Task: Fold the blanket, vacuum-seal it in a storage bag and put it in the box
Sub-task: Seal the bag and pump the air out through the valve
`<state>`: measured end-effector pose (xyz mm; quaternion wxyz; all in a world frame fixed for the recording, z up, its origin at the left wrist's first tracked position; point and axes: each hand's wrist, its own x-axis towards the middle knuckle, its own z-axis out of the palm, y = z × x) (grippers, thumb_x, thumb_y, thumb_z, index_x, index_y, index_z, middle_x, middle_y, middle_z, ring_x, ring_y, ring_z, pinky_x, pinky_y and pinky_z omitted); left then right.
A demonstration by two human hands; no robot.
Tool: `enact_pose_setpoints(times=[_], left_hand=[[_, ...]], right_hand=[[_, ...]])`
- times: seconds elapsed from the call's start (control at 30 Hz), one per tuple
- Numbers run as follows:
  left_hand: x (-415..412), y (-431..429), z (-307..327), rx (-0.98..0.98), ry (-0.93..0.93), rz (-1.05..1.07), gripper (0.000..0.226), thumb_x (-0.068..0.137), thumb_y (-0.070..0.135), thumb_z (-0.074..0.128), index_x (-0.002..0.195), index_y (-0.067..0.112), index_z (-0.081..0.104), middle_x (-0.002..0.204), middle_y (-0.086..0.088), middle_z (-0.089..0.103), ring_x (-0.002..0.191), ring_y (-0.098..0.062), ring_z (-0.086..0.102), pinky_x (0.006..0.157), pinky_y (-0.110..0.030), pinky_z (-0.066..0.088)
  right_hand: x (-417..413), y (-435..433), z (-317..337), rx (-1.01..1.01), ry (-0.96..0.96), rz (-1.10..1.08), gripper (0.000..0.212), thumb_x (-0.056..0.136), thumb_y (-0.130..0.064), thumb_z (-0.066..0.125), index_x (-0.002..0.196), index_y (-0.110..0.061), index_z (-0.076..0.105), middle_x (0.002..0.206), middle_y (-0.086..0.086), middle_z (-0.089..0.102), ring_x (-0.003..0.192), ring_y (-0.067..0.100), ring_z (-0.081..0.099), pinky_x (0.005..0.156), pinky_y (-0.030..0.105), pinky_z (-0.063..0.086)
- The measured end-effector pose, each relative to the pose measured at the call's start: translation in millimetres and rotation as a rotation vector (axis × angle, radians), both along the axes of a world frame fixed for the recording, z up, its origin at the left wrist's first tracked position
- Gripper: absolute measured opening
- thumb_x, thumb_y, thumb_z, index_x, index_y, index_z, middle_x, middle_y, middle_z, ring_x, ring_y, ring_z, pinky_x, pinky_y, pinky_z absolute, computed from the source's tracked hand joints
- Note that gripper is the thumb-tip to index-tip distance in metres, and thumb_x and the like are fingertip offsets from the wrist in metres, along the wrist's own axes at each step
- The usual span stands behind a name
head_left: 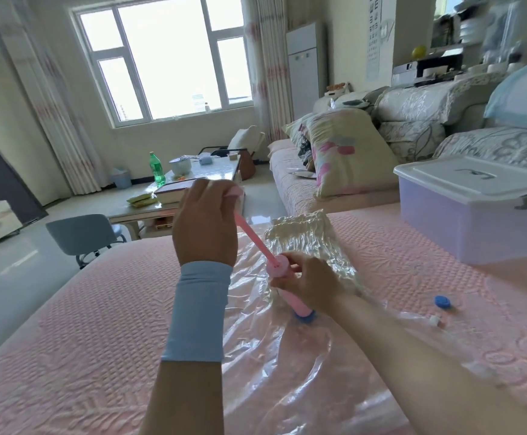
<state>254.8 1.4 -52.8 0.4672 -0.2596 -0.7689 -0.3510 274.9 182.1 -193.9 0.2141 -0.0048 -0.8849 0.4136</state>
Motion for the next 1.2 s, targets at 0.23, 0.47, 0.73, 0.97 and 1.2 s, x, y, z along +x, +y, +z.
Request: enact_pose_setpoints(times=[0.23, 0.47, 0.73, 0.97, 1.2], left_hand=[[-6, 22, -46, -0.065, -0.256, -0.139, 0.019, 0.094, 0.014, 0.058, 0.106, 0.017, 0.072, 0.106, 0.001, 0.070, 0.092, -0.019, 0.064, 0.079, -0.020, 0.046], [-8, 31, -70, -0.452, -0.499, -0.199, 0.016, 0.095, 0.025, 0.053, 0.092, 0.021, 0.068, 0.092, -0.001, 0.066, 0.083, -0.026, 0.061, 0.076, -0.033, 0.051], [11, 2, -13, -0.165, -0.051, -0.012, 0.024, 0.096, 0.035, 0.049, 0.093, 0.023, 0.069, 0.090, 0.007, 0.070, 0.086, -0.017, 0.060, 0.065, -0.024, 0.044], [1, 16, -30, 0.002, -0.130, -0.074, 0.012, 0.095, 0.023, 0.059, 0.093, 0.021, 0.071, 0.090, 0.004, 0.071, 0.081, -0.018, 0.064, 0.069, -0.020, 0.043], [-7, 35, -78, -0.373, -0.565, -0.212, 0.014, 0.094, 0.026, 0.053, 0.091, 0.021, 0.066, 0.083, 0.000, 0.064, 0.074, -0.023, 0.060, 0.063, -0.024, 0.039]], right_hand=[[-3, -6, -1, -0.028, -0.015, -0.016, 0.048, 0.073, -0.042, 0.085, 0.117, -0.032, 0.067, 0.093, -0.026, 0.067, 0.085, -0.009, 0.062, 0.071, 0.012, 0.044], [0, -4, -1, -0.016, 0.004, -0.033, 0.047, 0.076, -0.046, 0.083, 0.118, -0.031, 0.068, 0.102, -0.016, 0.074, 0.095, 0.003, 0.068, 0.067, 0.009, 0.043], [0, -2, 0, 0.002, -0.002, 0.003, 0.053, 0.077, -0.040, 0.084, 0.125, -0.026, 0.066, 0.112, -0.016, 0.072, 0.100, 0.005, 0.068, 0.086, 0.024, 0.054], [-2, -7, -3, -0.003, -0.020, -0.020, 0.053, 0.076, -0.042, 0.084, 0.124, -0.029, 0.065, 0.109, -0.017, 0.072, 0.094, 0.002, 0.066, 0.071, 0.007, 0.041], [2, -7, 0, -0.008, -0.017, -0.043, 0.044, 0.076, -0.048, 0.076, 0.116, -0.033, 0.067, 0.102, -0.015, 0.074, 0.097, 0.006, 0.069, 0.077, 0.025, 0.054]])
